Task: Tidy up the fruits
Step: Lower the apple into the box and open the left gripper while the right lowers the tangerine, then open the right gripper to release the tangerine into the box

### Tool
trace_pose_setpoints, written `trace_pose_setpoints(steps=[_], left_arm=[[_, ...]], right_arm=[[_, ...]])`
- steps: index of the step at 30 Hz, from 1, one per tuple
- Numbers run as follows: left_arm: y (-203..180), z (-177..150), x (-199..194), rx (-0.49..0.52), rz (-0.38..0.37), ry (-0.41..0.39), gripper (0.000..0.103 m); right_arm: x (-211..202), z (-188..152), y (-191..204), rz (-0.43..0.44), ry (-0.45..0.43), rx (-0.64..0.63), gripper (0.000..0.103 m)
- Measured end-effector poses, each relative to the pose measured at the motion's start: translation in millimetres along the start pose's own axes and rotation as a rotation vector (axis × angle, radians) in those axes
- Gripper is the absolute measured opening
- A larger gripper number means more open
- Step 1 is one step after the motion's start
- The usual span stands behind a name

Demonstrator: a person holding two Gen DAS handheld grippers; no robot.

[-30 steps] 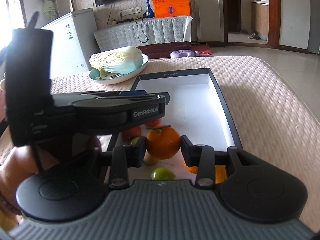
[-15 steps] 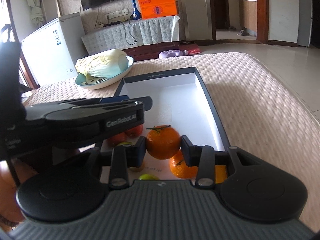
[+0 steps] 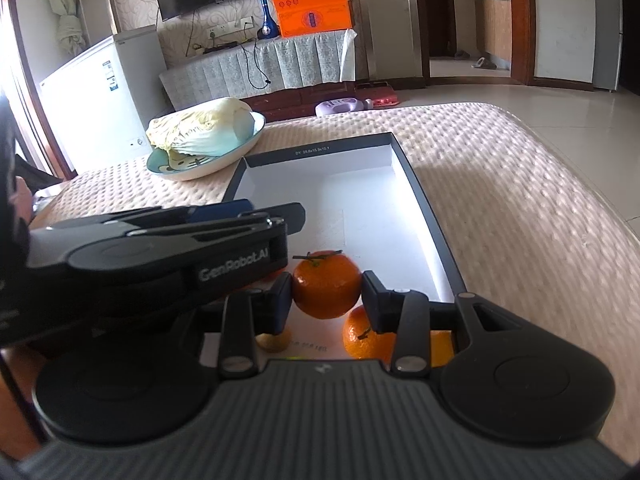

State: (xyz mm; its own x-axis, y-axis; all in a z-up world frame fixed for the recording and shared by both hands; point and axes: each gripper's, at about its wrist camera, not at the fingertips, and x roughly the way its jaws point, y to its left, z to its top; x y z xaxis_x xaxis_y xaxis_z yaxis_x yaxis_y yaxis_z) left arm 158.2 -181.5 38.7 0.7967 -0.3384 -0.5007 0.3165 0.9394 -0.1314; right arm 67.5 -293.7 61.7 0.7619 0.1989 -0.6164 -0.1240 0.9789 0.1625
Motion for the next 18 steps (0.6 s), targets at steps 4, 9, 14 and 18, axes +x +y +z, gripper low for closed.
trace_pose_setpoints(steps=[4, 9, 14, 18], left_arm=[[1.6, -0.4, -3.0, -0.002, 0.001, -0.004, 0.052], [4.0, -3.4, -11.2, -0.021, -0.002, -0.008, 0.052], [9.3, -7.3, -23.1, -0.046, 0.008, -0.009, 0.052], [11.1, -8.8, -33.7, -0.067, 0.023, -0.011, 0.052]], right_arm=[[0.4, 0.3, 3.3, 0.016, -0.003, -0.010, 0.041], [2.6, -0.5, 4.6, 0.019, 0.005, -0.024, 0.041], [3.4, -1.9, 6.1, 0.016, 0.012, -0.036, 0.041], [4.4, -1.4, 6.7, 0.014, 0.012, -0.040, 0.041]])
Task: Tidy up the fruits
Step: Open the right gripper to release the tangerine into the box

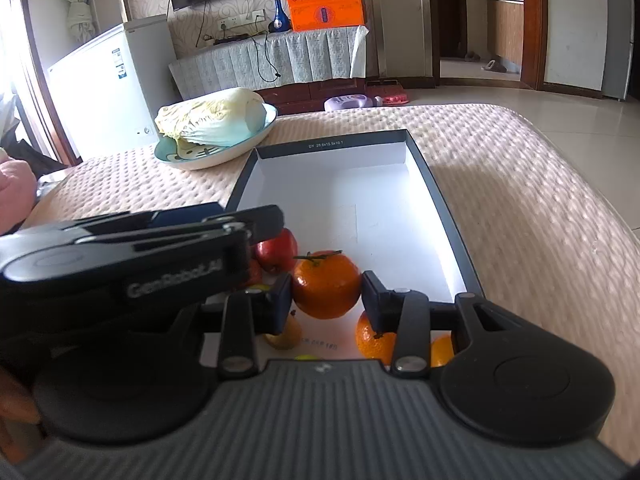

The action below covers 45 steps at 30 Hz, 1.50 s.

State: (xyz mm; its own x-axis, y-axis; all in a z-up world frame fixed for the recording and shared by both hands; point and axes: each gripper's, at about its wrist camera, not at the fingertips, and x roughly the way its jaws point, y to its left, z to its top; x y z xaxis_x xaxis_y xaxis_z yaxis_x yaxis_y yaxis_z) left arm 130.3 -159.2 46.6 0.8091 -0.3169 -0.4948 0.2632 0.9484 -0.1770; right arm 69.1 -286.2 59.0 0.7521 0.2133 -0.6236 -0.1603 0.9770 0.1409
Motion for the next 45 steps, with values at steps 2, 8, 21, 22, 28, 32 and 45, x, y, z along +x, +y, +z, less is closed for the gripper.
trace_pose_setpoints(steps=[2, 8, 21, 22, 28, 32, 45], left_arm=[[-1.0, -0.6, -7.8, -0.007, 0.002, -0.011, 0.052], [-5.2, -3.8, -29.5, -0.016, 0.015, -0.035, 0.052], [-26.7, -27.0, -67.6, 0.087, 0.019, -0.022, 0.052], [-26.1, -28.4, -70.3, 0.078, 0.009, -0.017, 0.052], [-35.5, -37.4, -98.9, 0.118, 0.002, -0.029, 0.052], [-42.7, -46.9, -118.6, 0.153, -0.018, -0.036, 0.054], [-46.6, -55.4, -113.7, 0.144, -0.003, -0.015, 0.055]], right_arm=[[0.4, 0.2, -0.4, 0.003, 0.000, 0.008, 0.041], [-1.2, -0.2, -8.9, -0.011, -0.003, 0.029, 0.041], [-8.2, 0.1, -24.2, -0.015, -0.010, 0.110, 0.041], [-7.2, -0.3, -24.3, -0.013, -0.004, 0.111, 0.041], [-7.4, -0.4, -17.9, -0.010, -0.002, 0.082, 0.041], [-6.6, -1.1, -16.8, -0.013, -0.001, 0.074, 0.041], [-5.0, -2.6, -10.0, -0.027, -0.018, 0.076, 0.041]])
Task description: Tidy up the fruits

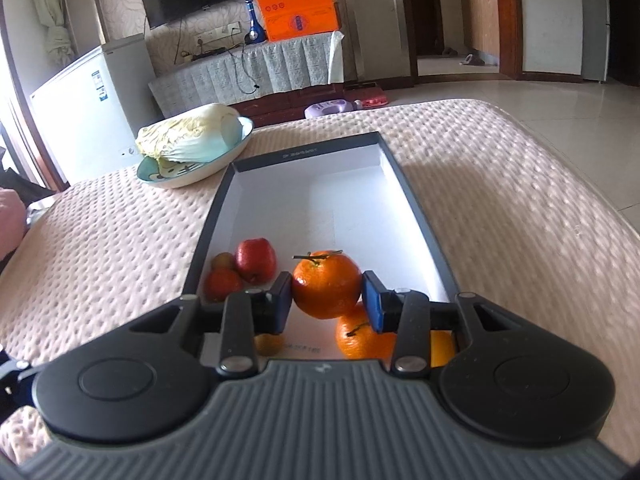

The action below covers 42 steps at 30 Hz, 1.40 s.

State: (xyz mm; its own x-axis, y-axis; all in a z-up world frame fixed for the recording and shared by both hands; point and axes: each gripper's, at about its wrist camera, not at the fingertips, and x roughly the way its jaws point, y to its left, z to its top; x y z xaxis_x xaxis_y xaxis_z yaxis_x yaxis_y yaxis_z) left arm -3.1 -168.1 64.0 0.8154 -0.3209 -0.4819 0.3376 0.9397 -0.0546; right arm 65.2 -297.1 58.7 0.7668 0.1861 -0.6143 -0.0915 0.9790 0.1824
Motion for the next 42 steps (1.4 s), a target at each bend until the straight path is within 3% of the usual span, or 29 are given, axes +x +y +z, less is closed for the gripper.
trace_pose_setpoints(steps=[3, 6, 31, 37, 42], left_arm=[[3.6, 1.0, -0.2, -0.015, -0.001, 0.001, 0.055], [5.9, 1.2, -0.9, -0.023, 0.007, 0.001, 0.056], [5.4, -17.9, -37.0, -0.017, 0.091, 0.019, 0.064], [3.5, -22.5, -46.2, -0.006, 0.104, 0.021, 0.064], [5.8, -24.0, -52.7, -0.011, 0.115, 0.022, 0.065]], right_arm=[[-1.0, -0.4, 6.3, -0.010, -0.010, -0.014, 0.042], [-6.0, -1.0, 11.3, -0.011, -0.050, -0.026, 0.052], [-65.0, -17.6, 6.0, -0.006, -0.121, -0.002, 0.053], [-83.6, -29.4, 0.8, -0.002, -0.122, 0.051, 0.053], [-102.6, -43.8, 8.4, -0.001, -0.138, 0.021, 0.053]])
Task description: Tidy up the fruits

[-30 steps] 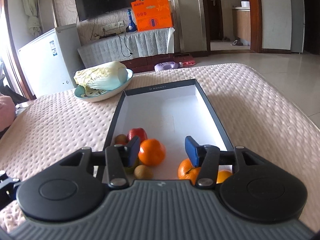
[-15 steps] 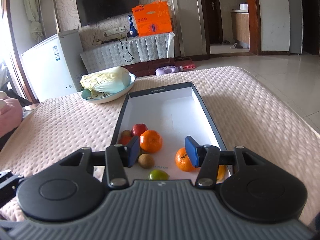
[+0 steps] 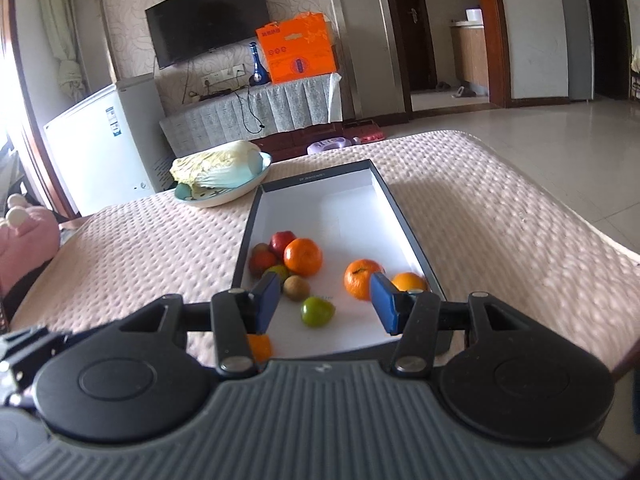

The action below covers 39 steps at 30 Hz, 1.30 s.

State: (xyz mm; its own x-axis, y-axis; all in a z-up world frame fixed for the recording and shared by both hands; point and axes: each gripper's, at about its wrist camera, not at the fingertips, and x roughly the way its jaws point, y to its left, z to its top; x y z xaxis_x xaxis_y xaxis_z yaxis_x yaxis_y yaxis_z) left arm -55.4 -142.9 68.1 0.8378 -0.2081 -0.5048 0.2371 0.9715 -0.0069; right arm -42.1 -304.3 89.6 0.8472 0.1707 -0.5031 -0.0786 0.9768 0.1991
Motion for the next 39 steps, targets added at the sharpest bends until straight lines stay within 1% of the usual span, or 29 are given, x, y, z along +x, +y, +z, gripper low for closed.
trace_pose_setpoints(steps=[4, 7, 9, 13, 16, 17, 20, 21, 26, 28, 33, 39], left_arm=[[3.2, -1.0, -4.2, -0.018, -0.001, 0.006, 0.065], [2.3, -2.5, -6.6, -0.012, 0.003, 0.009, 0.065], [1.4, -3.0, -7.9, -0.003, 0.004, 0.007, 0.067], [2.6, -2.9, -10.7, 0.000, -0.002, -0.001, 0.070], [3.9, -2.3, -11.9, 0.000, -0.006, -0.009, 0.071], [4.0, -2.3, -12.3, 0.002, -0.008, -0.011, 0.071], [2.2, -2.3, -12.1, 0.013, -0.018, -0.014, 0.077], [1.3, -2.0, -11.7, 0.016, -0.020, -0.015, 0.077], [-5.0, -3.1, -4.7, 0.029, -0.036, -0.001, 0.077], [-7.3, -4.5, -1.9, 0.042, -0.033, 0.007, 0.077], [-7.3, -5.0, 2.4, 0.035, -0.031, 0.024, 0.078], [-4.3, -6.5, 7.2, 0.024, -0.018, 0.046, 0.078]], right_arm=[[-4.9, -4.4, 0.7, -0.017, 0.008, -0.013, 0.054], [-4.1, -6.1, -3.1, -0.037, 0.020, -0.017, 0.054], [-4.0, -7.6, -4.2, -0.042, 0.025, -0.022, 0.054], [-6.5, -11.8, -2.2, -0.035, 0.044, -0.068, 0.054], [-5.3, -15.2, -5.3, -0.049, 0.065, -0.101, 0.054], [-4.6, -15.8, -9.4, -0.058, 0.070, -0.100, 0.054], [-3.2, -15.8, -24.9, -0.078, 0.091, -0.063, 0.054], [-4.2, -16.8, -28.5, -0.081, 0.093, -0.054, 0.054], [-7.3, -19.1, -27.8, -0.055, 0.098, -0.070, 0.054], [-7.2, -20.0, -23.4, -0.037, 0.107, -0.089, 0.054], [-3.2, -23.0, -13.3, -0.032, 0.130, -0.151, 0.054], [-2.9, -23.4, -13.4, -0.024, 0.149, -0.146, 0.055]])
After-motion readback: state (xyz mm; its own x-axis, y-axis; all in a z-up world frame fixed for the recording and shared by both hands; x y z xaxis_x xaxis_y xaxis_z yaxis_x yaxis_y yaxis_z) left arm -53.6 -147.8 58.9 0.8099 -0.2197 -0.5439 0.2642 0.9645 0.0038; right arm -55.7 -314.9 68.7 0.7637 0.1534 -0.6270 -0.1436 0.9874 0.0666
